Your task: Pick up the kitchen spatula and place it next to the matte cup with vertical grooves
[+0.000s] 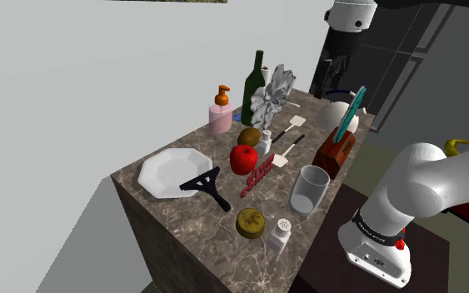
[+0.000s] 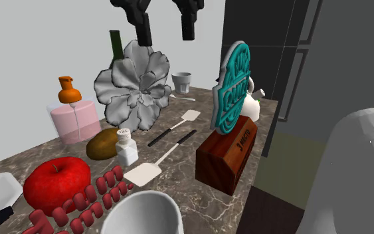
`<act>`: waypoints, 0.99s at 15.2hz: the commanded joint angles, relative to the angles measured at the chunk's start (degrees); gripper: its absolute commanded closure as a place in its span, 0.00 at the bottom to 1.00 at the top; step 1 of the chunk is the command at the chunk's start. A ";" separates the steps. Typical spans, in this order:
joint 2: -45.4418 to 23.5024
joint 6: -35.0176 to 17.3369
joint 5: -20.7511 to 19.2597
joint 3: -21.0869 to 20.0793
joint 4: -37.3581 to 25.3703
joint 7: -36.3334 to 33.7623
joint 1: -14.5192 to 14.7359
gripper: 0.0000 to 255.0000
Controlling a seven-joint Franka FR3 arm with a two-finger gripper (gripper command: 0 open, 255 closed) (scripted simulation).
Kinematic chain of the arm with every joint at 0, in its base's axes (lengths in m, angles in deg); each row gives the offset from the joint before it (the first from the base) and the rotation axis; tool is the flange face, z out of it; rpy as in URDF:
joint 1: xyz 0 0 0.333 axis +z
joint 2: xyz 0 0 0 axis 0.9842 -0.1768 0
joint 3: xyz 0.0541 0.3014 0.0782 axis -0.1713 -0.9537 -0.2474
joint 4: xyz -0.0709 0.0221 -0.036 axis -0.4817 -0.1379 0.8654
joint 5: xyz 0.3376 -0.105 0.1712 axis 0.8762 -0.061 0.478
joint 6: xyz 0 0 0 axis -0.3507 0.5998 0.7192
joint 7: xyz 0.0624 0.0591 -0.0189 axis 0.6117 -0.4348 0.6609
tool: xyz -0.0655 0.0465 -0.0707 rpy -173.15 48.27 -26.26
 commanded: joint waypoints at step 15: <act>-9.99 -29.53 6.51 -8.95 17.94 -46.61 -17.41 0.00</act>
